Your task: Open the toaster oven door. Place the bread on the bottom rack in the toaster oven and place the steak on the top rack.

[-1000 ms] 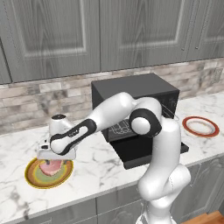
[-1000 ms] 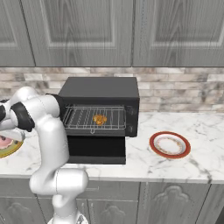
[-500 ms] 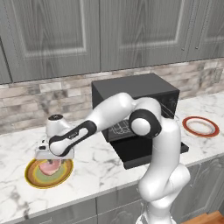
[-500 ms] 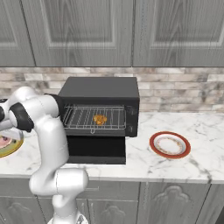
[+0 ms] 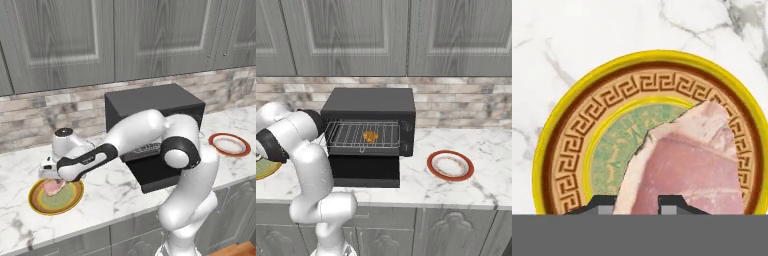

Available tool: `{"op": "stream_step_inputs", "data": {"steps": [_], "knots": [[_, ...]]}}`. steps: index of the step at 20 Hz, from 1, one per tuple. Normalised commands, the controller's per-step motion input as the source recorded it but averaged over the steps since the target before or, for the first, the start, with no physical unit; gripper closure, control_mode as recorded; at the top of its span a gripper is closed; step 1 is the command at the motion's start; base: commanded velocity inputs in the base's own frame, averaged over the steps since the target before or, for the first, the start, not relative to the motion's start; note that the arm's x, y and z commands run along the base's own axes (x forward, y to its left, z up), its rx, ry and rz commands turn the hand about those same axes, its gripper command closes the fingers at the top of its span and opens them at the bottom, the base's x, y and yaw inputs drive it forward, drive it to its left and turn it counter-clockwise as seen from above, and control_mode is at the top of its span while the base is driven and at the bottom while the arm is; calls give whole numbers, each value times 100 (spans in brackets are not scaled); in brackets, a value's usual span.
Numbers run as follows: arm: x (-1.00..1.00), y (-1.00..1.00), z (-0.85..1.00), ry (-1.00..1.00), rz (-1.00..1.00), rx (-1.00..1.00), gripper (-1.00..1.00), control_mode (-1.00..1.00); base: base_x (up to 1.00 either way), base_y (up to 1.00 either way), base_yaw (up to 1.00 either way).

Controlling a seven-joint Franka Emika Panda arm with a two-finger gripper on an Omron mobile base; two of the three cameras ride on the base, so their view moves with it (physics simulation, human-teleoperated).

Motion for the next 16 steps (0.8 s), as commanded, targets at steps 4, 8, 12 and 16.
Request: {"op": "stream_step_inputs", "data": {"steps": [4, 8, 12, 16], "knots": [[-28, -52, 85, -6, 1, 12, 100, -100, 0, 0, 0], [-38, -70, 85, 0, 1, 8, 100, -100, 0, 0, 0], [-43, -86, 82, 4, 0, 0, 100, -100, 0, 0, 0], [-39, -89, 75, 6, 0, 0, 100, -100, 0, 0, 0]]}}
